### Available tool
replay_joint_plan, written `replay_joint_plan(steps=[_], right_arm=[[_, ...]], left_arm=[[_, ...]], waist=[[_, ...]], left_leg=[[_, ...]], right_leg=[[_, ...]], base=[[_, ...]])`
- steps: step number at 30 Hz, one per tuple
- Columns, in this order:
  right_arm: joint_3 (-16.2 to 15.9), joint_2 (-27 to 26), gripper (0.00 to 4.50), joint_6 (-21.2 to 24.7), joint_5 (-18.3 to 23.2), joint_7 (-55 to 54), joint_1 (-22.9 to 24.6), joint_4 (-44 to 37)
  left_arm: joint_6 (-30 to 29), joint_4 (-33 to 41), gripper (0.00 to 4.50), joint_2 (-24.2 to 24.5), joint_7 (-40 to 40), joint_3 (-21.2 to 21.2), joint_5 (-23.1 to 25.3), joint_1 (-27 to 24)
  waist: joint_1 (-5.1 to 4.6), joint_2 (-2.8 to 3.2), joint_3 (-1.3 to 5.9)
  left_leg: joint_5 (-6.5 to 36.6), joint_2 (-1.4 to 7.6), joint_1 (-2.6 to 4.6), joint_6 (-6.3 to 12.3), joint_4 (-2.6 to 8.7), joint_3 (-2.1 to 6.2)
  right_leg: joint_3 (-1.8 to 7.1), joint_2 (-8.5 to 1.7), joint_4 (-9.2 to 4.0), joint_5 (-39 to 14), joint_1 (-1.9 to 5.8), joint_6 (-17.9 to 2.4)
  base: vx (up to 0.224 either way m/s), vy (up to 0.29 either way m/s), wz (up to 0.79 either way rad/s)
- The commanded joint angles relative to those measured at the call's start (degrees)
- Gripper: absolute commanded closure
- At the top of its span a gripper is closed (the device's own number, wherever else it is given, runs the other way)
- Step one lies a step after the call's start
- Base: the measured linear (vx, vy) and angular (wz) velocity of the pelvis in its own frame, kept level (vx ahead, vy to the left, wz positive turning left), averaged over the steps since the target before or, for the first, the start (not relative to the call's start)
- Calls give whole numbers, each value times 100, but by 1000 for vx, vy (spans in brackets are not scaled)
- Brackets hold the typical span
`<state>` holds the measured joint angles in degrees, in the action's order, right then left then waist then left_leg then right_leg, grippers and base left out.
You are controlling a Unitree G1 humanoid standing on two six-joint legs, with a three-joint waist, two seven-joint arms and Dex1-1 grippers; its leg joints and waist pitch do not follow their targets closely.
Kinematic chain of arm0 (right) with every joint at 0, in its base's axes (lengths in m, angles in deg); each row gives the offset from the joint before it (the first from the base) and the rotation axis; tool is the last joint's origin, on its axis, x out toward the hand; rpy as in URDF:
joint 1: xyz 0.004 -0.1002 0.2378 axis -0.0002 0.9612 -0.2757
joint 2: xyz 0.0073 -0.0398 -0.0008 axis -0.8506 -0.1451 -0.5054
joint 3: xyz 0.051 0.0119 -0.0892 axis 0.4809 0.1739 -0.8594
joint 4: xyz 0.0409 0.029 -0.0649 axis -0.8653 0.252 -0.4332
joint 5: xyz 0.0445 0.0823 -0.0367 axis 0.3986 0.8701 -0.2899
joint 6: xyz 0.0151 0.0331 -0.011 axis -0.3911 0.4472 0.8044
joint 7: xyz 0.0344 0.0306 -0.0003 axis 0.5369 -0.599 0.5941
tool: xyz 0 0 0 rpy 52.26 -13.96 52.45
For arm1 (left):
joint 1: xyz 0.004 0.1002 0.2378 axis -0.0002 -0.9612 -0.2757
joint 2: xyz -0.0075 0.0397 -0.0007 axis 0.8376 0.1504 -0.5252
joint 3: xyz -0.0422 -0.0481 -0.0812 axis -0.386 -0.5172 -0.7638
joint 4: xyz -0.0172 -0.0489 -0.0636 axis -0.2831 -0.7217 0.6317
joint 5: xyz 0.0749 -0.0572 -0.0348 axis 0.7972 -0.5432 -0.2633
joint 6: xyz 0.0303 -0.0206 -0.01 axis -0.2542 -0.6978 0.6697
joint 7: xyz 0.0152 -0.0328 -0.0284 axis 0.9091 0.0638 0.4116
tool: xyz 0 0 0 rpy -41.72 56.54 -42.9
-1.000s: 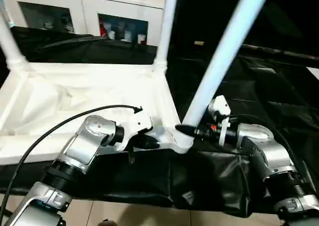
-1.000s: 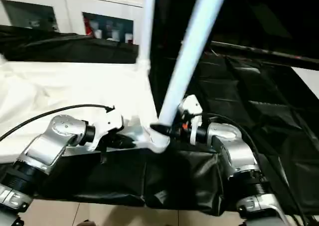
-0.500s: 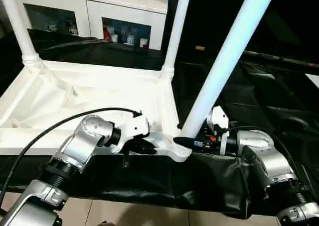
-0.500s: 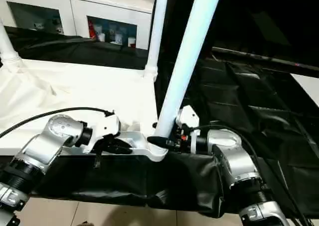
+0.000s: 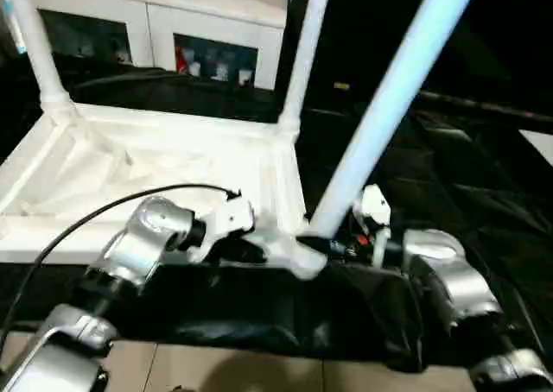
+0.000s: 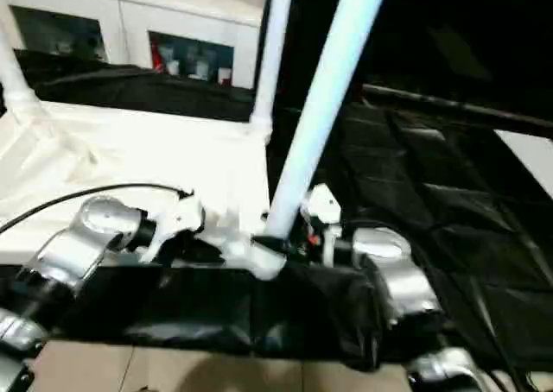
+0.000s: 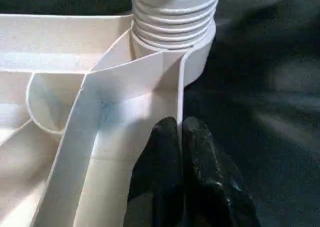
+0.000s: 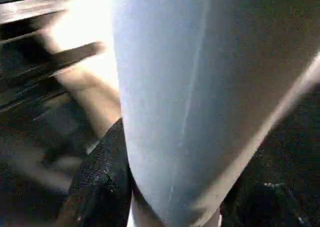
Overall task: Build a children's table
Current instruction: Rotate leg to tighten
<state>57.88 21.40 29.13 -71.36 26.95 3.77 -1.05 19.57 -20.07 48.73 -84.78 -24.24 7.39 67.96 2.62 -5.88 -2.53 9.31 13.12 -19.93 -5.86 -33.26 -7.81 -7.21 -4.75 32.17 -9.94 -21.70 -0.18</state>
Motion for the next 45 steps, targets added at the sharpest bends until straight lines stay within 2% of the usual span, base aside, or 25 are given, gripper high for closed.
replay_joint_plan(steps=[1, 3, 4, 5, 6, 7, 8, 9, 10, 11, 12, 13, 14, 15, 16, 17, 18, 19, 20, 21, 22, 25, 29, 35, 45], right_arm=[[18, 231, 262, 406, -641, -738, 348, 914], [340, -113, 262, 560, -496, -1885, -155, 1629], [342, -115, 262, 560, -496, -1891, -158, 1633], [500, -350, 262, 591, -398, -2629, -509, 2105], [532, -421, 262, 587, -370, -2834, -617, 2247], [539, -534, 262, 587, -366, -3117, -775, 2418], [568, -605, 262, 607, -326, -3240, -857, 2499], [626, -687, 262, 632, -260, -3370, -946, 2588], [673, -750, 262, 647, -216, -3478, -1018, 2660], [738, -854, 262, 654, -174, -3635, -1143, 2785], [779, -912, 262, 654, -188, -3695, -1214, 2877], [776, -968, 262, 670, -228, -3734, -1272, 2935], [773, -1006, 262, 682, -256, -3761, -1311, 2972], [773, -1006, 262, 682, -256, -3761, -1311, 2972], [816, -1077, 262, 711, -252, -3804, -1391, 3074], [769, -1095, 262, 649, -289, -3857, -1457, 3203], [742, -1101, 262, 625, -310, -3866, -1477, 3244], [719, -1114, 262, 594, -316, -3881, -1508, 3314], [710, -1124, 262, 574, -317, -3890, -1528, 3362], [728, -1140, 262, 516, -339, -3889, -1543, 3406], [717, -1144, 262, 491, -381, -3869, -1548, 3432], [712, -1158, 262, 396, -417, -3740, -1533, 3442], [657, -1185, 262, 308, -471, -3173, -1485, 3378], [438, -1076, 262, 136, -488, -2021, -1345, 3104], [-97, -240, 262, 309, -288, 693, -540, 1614]], left_arm=[[-9, 324, 450, -195, 83, -307, -382, 239], [-524, 384, 450, -462, 550, -350, -292, 318], [-527, 384, 450, -463, 552, -350, -291, 318], [-779, 434, 450, -618, 816, -314, -176, 339], [-833, 430, 450, -661, 903, -295, -137, 355], [-967, 428, 450, -747, 1077, -296, -85, 387], [-1022, 420, 450, -796, 1166, -299, -62, 411], [-1077, 407, 450, -851, 1257, -303, -43, 440], [-1125, 396, 450, -893, 1331, -305, -28, 465], [-1182, 366, 450, -966, 1468, -308, 11, 518], [-1208, 343, 450, -1009, 1542, -316, 23, 550], [-1211, 324, 450, -1034, 1610, -315, 51, 580], [-1214, 314, 450, -1051, 1655, -313, 70, 599], [-1214, 314, 450, -1051, 1655, -313, 70, 599], [-1257, 328, 450, -1056, 1731, -289, 66, 623], [-1306, 363, 450, -1071, 1754, -312, 72, 605], [-1319, 374, 450, -1074, 1761, -321, 76, 598], [-1334, 379, 450, -1067, 1772, -325, 98, 592], [-1345, 382, 450, -1060, 1784, -323, 112, 589], [-1332, 357, 450, -1042, 1842, -328, 121, 593], [-1310, 320, 450, -1014, 1876, -334, 128, 600], [-1263, 256, 450, -954, 1920, -358, 128, 603], [-1172, 171, 450, -848, 1938, -368, 162, 584], [-811, 317, 450, -657, 1460, -312, 38, 455], [-104, 1261, 450, 456, -906, 85, -588, -142]], waist=[[-72, 229, 252], [128, 182, 140], [191, 138, 90], [-31, -209, -71], [-170, -114, -104], [-347, 27, 252], [-182, 357, 210], [-148, 377, 250], [-174, 300, 159], [-3, 235, 32], [-33, 116, -44], [-88, 90, -118], [-314, 309, 59], [-314, 309, 59], [301, 446, 230], [565, 204, 181], [414, -107, 60], [535, -214, -33], [661, -209, 258], [744, -92, 330], [611, -102, 349], [479, -122, 360], [350, -43, 329], [241, -31, 283], [179, -19, 297]], left_leg=[[4486, 325, -214, -236, 869, 214], [5109, 365, -243, -175, 1246, -32], [5050, 349, -202, -163, 1272, -146], [2760, -465, 1139, -279, -1042, -317], [2215, -476, 1020, -189, -1316, -179], [2531, -41, 151, -114, -472, 55], [3610, 419, -44, 15, 142, 214], [3999, 455, -210, -28, 397, 294], [4391, 444, 139, 83, 659, 210], [4615, 417, 265, 78, 772, 26], [4538, 339, 384, 167, 656, -111], [3869, -56, 1024, 121, -221, -385], [3676, 81, 1049, 139, -414, -336], [3676, 81, 1049, 139, -414, -336], [4486, 433, -244, -221, 638, -238], [4126, 657, 213, 151, 777, -249], [3819, 421, 456, 56, 427, -221], [2844, -81, 666, -92, -67, -302], [913, -150, 91, 124, -142, -65], [398, -114, 96, 55, 51, 4], [-807, -110, 130, -3, 170, 19], [-1380, -257, 170, -13, 165, -48], [-286, -103, 164, -306, 324, -25], [452, 3, 187, -136, 399, -61], [-210, 25, 199, 324, 356, -133]], right_leg=[[14, -250, 127, -2350, 596, -330], [145, -96, 630, -1254, 479, -501], [245, -67, 684, -1906, 400, -432], [-176, -457, -1445, -7039, -1216, 313], [-199, -759, -1522, -7606, -1178, 285], [-459, -1103, -791, -6024, 351, 551], [-447, -681, 172, -3264, 729, 240], [-200, -532, 675, -1349, 750, -57], [-74, -410, 589, -57, 371, -328], [-13, -374, 344, -1362, 296, -344], [-109, -267, -14, -2523, 123, -97], [-771, 3, -1143, -4705, -623, 561], [-1253, -199, -1064, -4404, -310, 999], [-1253, -199, -1064, -4404, -310, 999], [-274, -406, 877, -317, 798, -18], [390, -393, 1078, -1178, 497, 68], [637, -467, 653, -3011, 166, 422], [549, -515, -338, -5448, -349, 958], [1037, -838, -202, -5555, 240, 861], [1019, -770, -55, -4336, 289, 696], [814, -425, 299, -1289, 193, 276], [697, -124, 387, 1901, 285, -609], [659, -180, 255, 851, 326, -1060], [647, -271, 102, -200, 277, -1295], [655, -274, 163, 654, 279, -1645]], base=[[-133, 64, -23], [-115, 28, -7], [-43, -83, 19], [-34, -115, 5], [-34, -115, 5], [52, 88, -55], [51, 154, -55], [51, 154, -55], [0, 0, 0], [6, -93, 24], [6, -93, 24], [61, -180, 41], [54, -98, -2], [54, -98, -2], [227, 80, -56], [293, -62, -25], [293, -62, -25], [151, -222, 9], [183, -171, -8], [183, -171, -8], [169, -139, -7], [91, -52, 7], [0, 0, 0], [-5, 9, 0], [0, 0, 0]])
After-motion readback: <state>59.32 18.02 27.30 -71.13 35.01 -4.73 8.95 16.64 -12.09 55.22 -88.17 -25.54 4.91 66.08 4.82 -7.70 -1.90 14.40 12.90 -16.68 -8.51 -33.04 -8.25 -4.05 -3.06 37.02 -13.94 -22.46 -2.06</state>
